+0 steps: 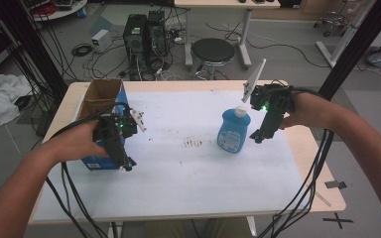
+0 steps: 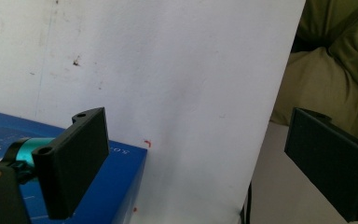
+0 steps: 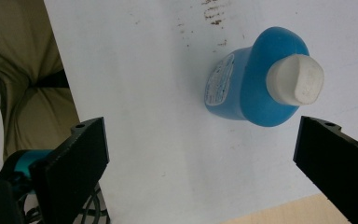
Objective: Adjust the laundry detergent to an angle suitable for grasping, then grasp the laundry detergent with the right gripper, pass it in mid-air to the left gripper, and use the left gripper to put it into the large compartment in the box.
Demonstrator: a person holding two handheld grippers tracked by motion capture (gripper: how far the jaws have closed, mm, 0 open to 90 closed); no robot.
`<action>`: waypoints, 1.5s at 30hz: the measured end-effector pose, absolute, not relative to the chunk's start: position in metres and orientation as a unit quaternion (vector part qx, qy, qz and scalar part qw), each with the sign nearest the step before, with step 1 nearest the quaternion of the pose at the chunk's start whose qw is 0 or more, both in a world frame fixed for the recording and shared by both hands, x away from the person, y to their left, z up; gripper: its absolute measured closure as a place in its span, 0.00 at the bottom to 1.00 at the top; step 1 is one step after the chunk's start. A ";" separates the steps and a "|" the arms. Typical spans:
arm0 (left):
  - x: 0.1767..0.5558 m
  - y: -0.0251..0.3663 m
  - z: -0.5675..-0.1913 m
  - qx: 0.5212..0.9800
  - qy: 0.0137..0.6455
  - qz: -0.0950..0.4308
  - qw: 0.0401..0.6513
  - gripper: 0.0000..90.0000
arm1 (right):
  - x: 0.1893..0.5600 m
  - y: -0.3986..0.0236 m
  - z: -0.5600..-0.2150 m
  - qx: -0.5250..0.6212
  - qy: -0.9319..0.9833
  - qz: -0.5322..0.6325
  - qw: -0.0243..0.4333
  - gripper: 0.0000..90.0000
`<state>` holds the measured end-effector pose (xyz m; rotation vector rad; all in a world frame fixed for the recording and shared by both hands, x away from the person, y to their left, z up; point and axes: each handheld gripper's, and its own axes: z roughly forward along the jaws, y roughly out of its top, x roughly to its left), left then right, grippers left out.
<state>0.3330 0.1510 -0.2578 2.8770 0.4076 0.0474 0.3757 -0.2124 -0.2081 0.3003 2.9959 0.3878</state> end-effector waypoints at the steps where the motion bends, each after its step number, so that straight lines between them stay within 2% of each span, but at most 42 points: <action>1: 0.332 0.151 -0.257 0.983 0.140 0.017 0.119 0.07 | 0.375 -0.213 -0.208 0.099 0.985 0.128 0.054 0.02; 24: 0.327 0.150 -0.257 0.982 0.142 0.026 0.122 0.07 | 0.373 -0.221 -0.210 0.109 0.984 0.126 0.063 0.02; 45: 0.338 0.138 -0.257 0.984 0.129 0.028 0.121 0.07 | 0.385 -0.252 -0.224 0.157 0.973 0.159 0.055 0.02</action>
